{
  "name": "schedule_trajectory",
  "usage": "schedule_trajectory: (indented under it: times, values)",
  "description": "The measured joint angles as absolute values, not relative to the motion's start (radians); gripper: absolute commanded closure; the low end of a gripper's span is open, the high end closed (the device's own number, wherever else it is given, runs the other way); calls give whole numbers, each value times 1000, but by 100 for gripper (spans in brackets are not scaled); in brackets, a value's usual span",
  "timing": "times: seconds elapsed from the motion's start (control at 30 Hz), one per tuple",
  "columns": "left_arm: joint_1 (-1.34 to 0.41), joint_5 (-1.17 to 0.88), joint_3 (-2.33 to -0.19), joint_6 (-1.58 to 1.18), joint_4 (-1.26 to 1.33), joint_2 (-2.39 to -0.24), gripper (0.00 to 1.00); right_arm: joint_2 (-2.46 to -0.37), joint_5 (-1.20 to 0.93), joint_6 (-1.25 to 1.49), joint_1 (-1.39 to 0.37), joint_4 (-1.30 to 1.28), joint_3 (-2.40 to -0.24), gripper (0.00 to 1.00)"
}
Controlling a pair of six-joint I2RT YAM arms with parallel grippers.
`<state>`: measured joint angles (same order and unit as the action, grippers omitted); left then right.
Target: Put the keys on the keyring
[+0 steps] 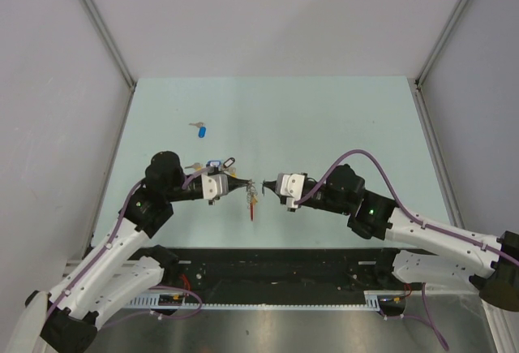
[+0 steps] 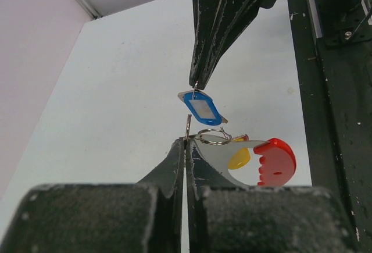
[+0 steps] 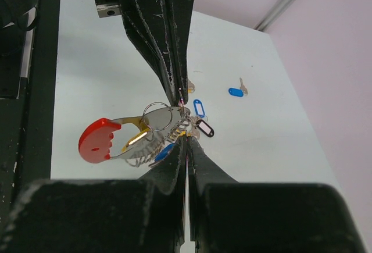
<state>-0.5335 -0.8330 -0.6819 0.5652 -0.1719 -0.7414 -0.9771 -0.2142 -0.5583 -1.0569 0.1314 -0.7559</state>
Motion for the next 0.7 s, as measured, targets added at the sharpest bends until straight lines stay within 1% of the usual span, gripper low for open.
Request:
schedule_trajectory:
  times: [0.7]
  values:
    - [-541,-842,-682,576,-183,-760,100,-992,-231,-581,-1065,121,-764,100]
